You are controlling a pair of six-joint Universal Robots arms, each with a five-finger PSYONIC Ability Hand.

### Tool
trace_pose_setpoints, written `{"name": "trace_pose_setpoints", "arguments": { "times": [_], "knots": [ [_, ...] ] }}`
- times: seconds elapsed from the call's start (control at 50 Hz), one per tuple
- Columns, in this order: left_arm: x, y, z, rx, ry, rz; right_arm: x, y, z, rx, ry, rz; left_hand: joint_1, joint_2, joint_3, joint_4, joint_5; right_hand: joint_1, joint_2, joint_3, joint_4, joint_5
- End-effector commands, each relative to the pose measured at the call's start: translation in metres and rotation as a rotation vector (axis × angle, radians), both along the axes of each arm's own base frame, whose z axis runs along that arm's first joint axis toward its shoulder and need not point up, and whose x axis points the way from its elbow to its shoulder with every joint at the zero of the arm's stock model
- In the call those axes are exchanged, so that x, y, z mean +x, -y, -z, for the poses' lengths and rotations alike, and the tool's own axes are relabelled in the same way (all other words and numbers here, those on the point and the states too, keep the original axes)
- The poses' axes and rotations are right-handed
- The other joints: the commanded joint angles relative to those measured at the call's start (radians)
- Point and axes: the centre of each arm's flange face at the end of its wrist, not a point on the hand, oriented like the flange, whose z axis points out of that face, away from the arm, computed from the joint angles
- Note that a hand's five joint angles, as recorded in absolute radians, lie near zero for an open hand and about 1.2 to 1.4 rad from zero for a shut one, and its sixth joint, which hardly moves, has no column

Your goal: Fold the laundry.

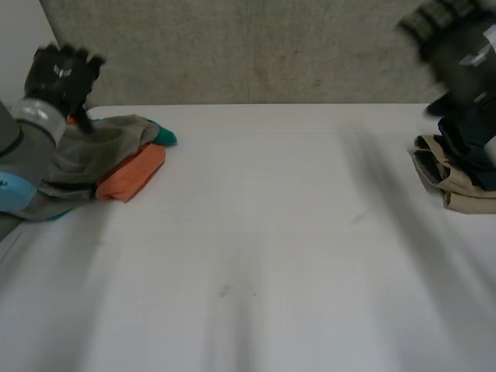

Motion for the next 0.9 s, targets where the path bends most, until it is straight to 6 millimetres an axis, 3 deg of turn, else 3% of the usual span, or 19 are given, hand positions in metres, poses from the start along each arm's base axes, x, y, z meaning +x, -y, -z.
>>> {"name": "trace_pose_setpoints", "arguments": {
  "times": [0.02, 0.04, 0.16, 0.18, 0.24, 0.28, 0.34, 0.4, 0.42, 0.44, 0.48, 0.5, 0.56, 0.58, 0.66, 0.72, 0.8, 0.82, 0.9],
  "knots": [
    [0.041, 0.056, 0.08, 0.025, 0.103, -0.018, 0.025, -0.029, 0.067, 0.163, -0.103, -0.041, 0.05, 0.011, 0.02, 0.01, -0.009, -0.054, -0.039, -0.038, -0.039, -0.043],
    [0.043, 0.062, 0.096, 0.025, 0.122, 0.01, 0.025, -0.03, 0.073, 0.179, -0.112, -0.037, 0.062, 0.023, 0.031, 0.021, 0.002, -0.054, -0.039, -0.038, -0.039, -0.043],
    [0.049, 0.081, 0.134, -0.001, 0.181, 0.042, 0.016, -0.037, 0.1, 0.28, -0.15, 0.023, 0.258, 0.219, 0.228, 0.218, 0.199, -0.054, -0.039, -0.038, -0.039, -0.043],
    [0.049, 0.083, 0.136, -0.004, 0.18, 0.045, 0.015, -0.037, 0.101, 0.29, -0.15, 0.029, 0.34, 0.301, 0.31, 0.3, 0.281, -0.054, -0.039, -0.038, -0.039, -0.043],
    [0.049, 0.086, 0.139, -0.019, 0.18, 0.044, 0.013, -0.04, 0.107, 0.325, -0.153, 0.036, 0.862, 0.823, 0.832, 0.821, 0.803, -0.054, -0.039, -0.038, -0.039, -0.043],
    [0.044, 0.086, 0.135, -0.055, 0.181, 0.05, 0.013, -0.042, 0.109, 0.338, -0.156, 0.035, 1.231, 1.192, 1.2, 1.19, 1.171, -0.054, -0.039, -0.038, -0.039, -0.043],
    [0.034, 0.084, 0.125, -0.118, 0.18, 0.05, 0.011, -0.043, 0.111, 0.357, -0.158, 0.039, 1.233, 1.194, 1.203, 1.192, 1.174, -0.054, -0.039, -0.038, -0.039, -0.043],
    [0.018, 0.072, 0.083, -0.249, 0.147, 0.031, 0.005, -0.041, 0.11, 0.368, -0.155, 0.061, 1.233, 1.194, 1.203, 1.192, 1.174, -0.054, -0.039, -0.038, -0.039, -0.043],
    [0.015, 0.068, 0.069, -0.284, 0.124, 0.027, 0.004, -0.04, 0.11, 0.369, -0.154, 0.065, 1.233, 1.194, 1.203, 1.192, 1.174, -0.054, -0.039, -0.038, -0.039, -0.043],
    [0.008, 0.057, 0.042, -0.337, 0.061, 0.033, 0.003, -0.04, 0.109, 0.374, -0.153, 0.068, 1.233, 1.194, 1.203, 1.192, 1.174, -0.054, -0.039, -0.038, -0.039, -0.043],
    [-0.001, 0.044, 0.019, -0.374, -0.022, 0.057, 0.002, -0.04, 0.108, 0.375, -0.151, 0.072, 1.233, 1.194, 1.203, 1.192, 1.174, -0.054, -0.039, -0.038, -0.039, -0.043],
    [-0.013, 0.029, -0.004, -0.398, -0.115, 0.106, 0.002, -0.039, 0.107, 0.373, -0.15, 0.074, 1.233, 1.194, 1.203, 1.192, 1.174, -0.054, -0.039, -0.038, -0.039, -0.043],
    [-0.029, 0.005, -0.04, -0.413, -0.267, 0.19, 0.001, -0.038, 0.104, 0.368, -0.146, 0.081, 1.233, 1.194, 1.203, 1.192, 1.174, -0.054, -0.039, -0.038, -0.039, -0.043],
    [-0.038, -0.012, -0.056, -0.397, -0.353, 0.25, 0.001, -0.038, 0.103, 0.365, -0.145, 0.085, 1.233, 1.194, 1.203, 1.192, 1.174, -0.054, -0.039, -0.038, -0.039, -0.043],
    [-0.055, -0.046, -0.083, -0.331, -0.479, 0.366, 0.0, -0.039, 0.099, 0.359, -0.137, 0.093, 1.233, 1.194, 1.203, 1.192, 1.174, -0.054, -0.039, -0.038, -0.039, -0.043],
    [-0.057, -0.052, -0.089, -0.292, -0.52, 0.391, 0.0, -0.039, 0.097, 0.354, -0.135, 0.098, 1.233, 1.194, 1.203, 1.192, 1.174, -0.054, -0.039, -0.038, -0.039, -0.043],
    [-0.077, -0.07, -0.078, -0.159, -0.57, 0.469, -0.003, -0.038, 0.095, 0.348, -0.132, 0.109, 1.233, 1.194, 1.203, 1.192, 1.174, -0.054, -0.039, -0.038, -0.039, -0.043],
    [-0.098, -0.089, -0.072, -0.084, -0.584, 0.549, -0.005, -0.037, 0.095, 0.349, -0.131, 0.113, 1.233, 1.194, 1.203, 1.192, 1.174, -0.054, -0.039, -0.038, -0.039, -0.043],
    [-0.145, -0.142, -0.065, 0.085, -0.649, 0.766, -0.01, -0.034, 0.094, 0.348, -0.125, 0.133, 1.233, 1.194, 1.203, 1.192, 1.174, -0.054, -0.039, -0.038, -0.039, -0.043]
  ]
}}
